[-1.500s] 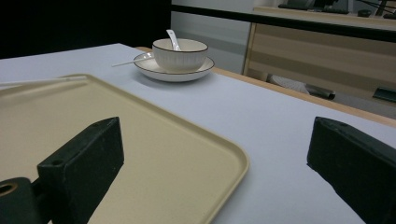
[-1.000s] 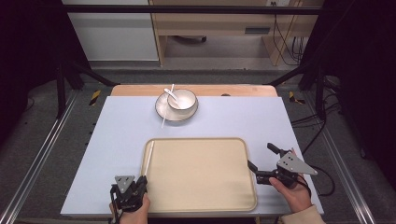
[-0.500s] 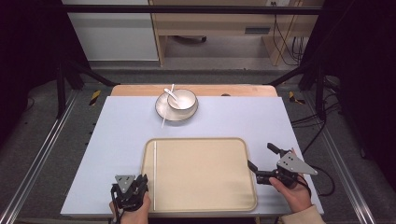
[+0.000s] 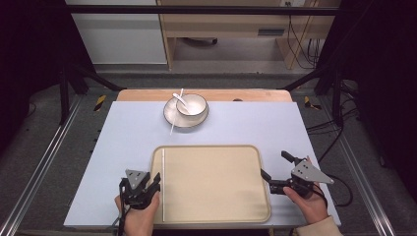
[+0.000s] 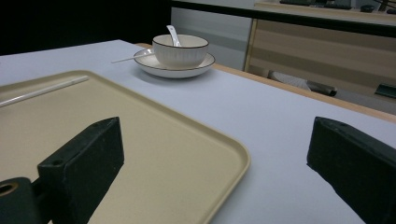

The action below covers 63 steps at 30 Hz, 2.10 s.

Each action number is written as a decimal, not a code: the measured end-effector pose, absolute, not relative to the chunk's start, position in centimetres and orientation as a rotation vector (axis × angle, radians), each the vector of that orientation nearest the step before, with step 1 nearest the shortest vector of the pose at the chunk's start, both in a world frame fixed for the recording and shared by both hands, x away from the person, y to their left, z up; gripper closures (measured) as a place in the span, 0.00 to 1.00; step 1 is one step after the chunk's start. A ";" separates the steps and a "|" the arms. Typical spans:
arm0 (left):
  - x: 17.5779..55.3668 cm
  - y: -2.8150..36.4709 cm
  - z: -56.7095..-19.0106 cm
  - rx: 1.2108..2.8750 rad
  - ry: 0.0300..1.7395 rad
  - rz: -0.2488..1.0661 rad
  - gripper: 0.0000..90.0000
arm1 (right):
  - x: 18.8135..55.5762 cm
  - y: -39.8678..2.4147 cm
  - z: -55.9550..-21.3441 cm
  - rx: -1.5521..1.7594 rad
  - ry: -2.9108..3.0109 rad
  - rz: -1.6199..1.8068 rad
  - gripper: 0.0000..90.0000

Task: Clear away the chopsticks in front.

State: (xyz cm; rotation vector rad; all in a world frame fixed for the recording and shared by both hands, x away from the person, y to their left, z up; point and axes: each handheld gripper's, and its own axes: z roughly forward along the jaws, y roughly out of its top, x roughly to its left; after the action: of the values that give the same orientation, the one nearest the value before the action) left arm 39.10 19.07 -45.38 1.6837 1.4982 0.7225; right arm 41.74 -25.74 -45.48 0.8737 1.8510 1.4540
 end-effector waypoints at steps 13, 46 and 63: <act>44.8 20.2 -42.8 1.799 1.363 0.739 0.48 | 41.7 -25.8 -45.5 0.878 1.849 1.443 0.04; 60.9 18.4 -41.5 1.972 1.219 0.662 0.59 | 41.9 -25.7 -45.6 0.886 1.865 1.416 0.04; 64.1 16.7 -44.5 2.025 1.285 0.676 0.72 | 41.9 -25.8 -45.7 0.892 1.867 1.421 0.04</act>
State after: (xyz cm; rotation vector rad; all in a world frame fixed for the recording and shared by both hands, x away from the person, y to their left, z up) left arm 64.05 16.71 -44.53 2.0252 1.2846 0.6761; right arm 41.88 -25.81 -45.66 0.8916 1.8670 1.4214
